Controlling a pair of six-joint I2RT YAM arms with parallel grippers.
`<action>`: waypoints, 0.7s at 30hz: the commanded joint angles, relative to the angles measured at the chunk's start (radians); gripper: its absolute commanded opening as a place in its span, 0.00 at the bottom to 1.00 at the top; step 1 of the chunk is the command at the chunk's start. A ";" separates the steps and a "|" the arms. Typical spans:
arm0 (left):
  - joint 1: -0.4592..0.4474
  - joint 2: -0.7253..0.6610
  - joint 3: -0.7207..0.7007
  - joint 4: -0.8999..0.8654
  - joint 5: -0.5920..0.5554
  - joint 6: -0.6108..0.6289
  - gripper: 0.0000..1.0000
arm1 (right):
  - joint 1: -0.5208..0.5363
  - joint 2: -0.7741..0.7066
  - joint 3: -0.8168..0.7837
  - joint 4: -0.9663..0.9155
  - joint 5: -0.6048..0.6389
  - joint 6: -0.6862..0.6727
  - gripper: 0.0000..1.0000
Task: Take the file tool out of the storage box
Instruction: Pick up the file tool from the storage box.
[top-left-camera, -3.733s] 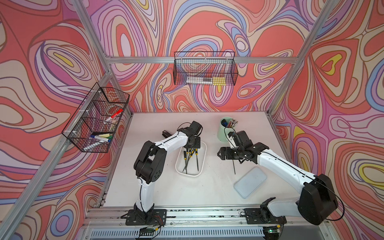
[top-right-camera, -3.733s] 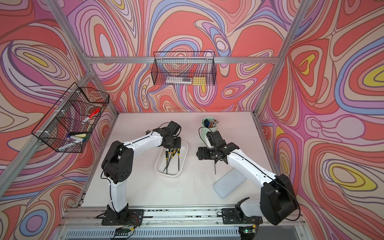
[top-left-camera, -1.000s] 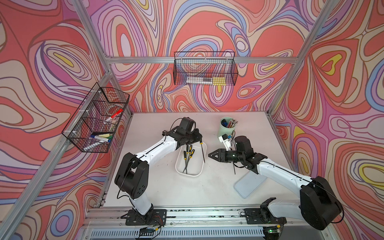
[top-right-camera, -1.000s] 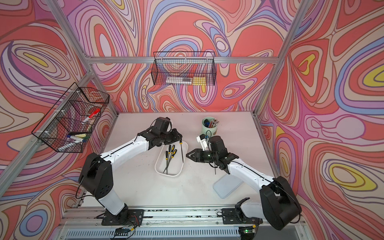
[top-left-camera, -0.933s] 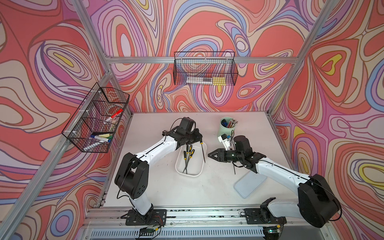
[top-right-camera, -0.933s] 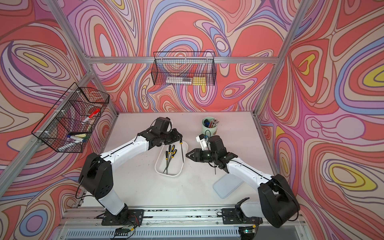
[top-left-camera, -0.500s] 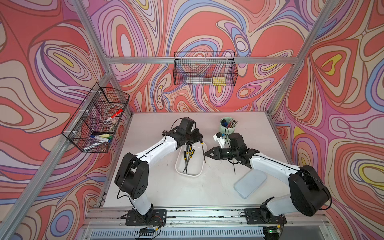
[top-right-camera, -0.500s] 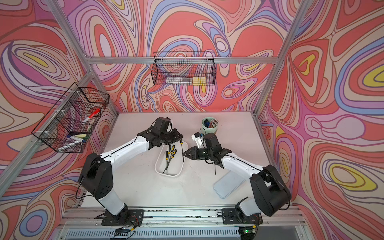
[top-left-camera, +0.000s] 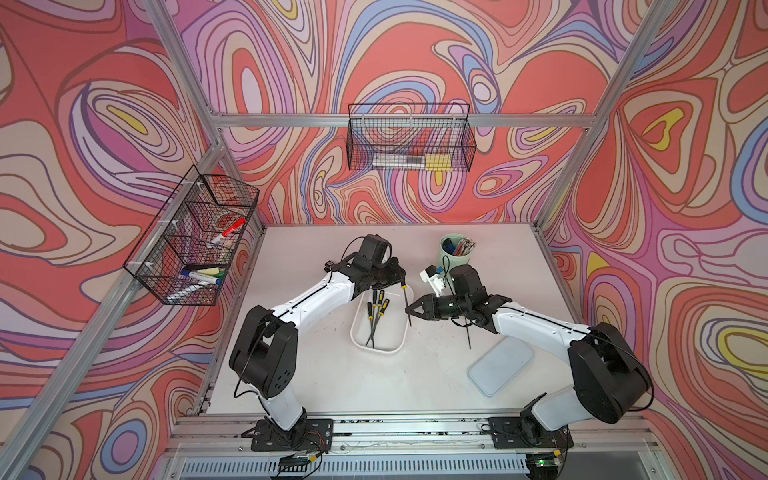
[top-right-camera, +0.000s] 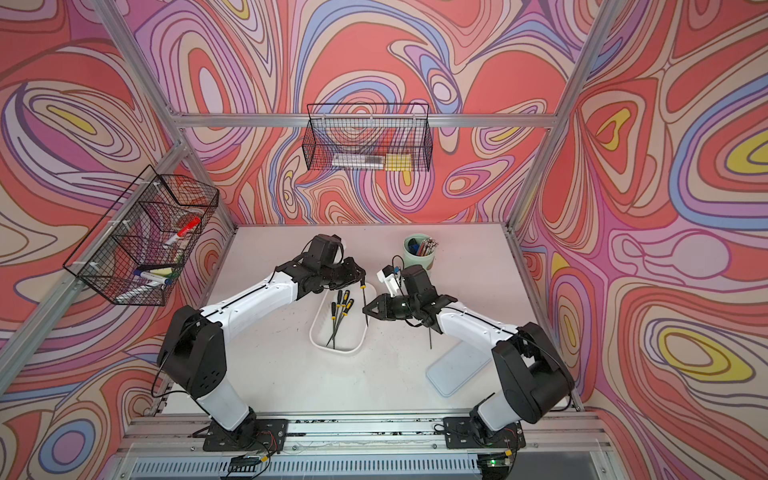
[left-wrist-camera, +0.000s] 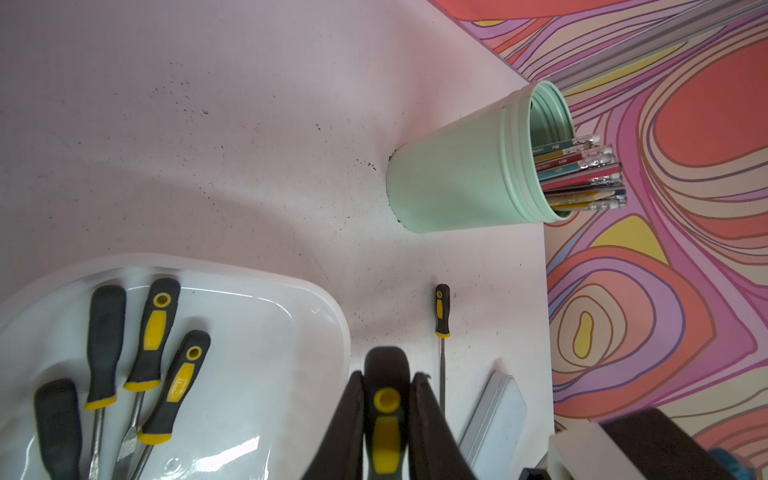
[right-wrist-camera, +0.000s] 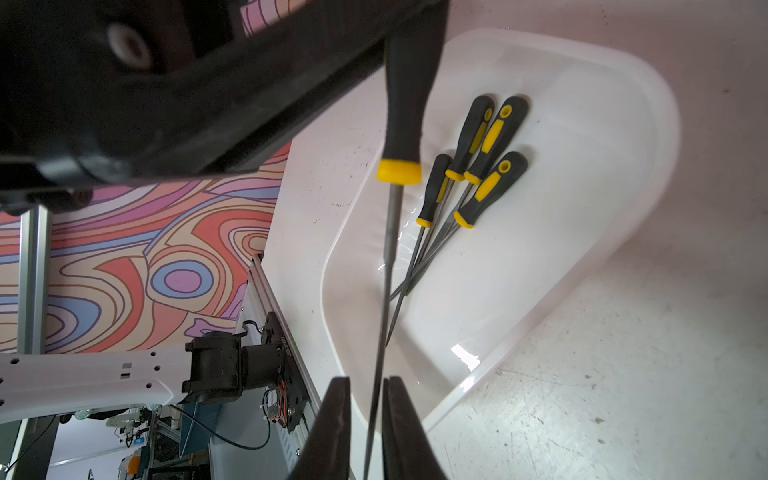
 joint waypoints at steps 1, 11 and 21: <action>-0.002 0.011 0.026 0.014 0.013 0.005 0.11 | 0.009 0.014 0.023 -0.007 -0.005 -0.014 0.13; 0.001 0.008 0.026 0.032 0.033 0.014 0.18 | 0.012 0.017 0.029 -0.009 0.016 -0.009 0.00; 0.020 -0.027 0.023 0.022 0.078 0.082 0.92 | 0.012 -0.063 0.029 -0.132 0.236 -0.031 0.00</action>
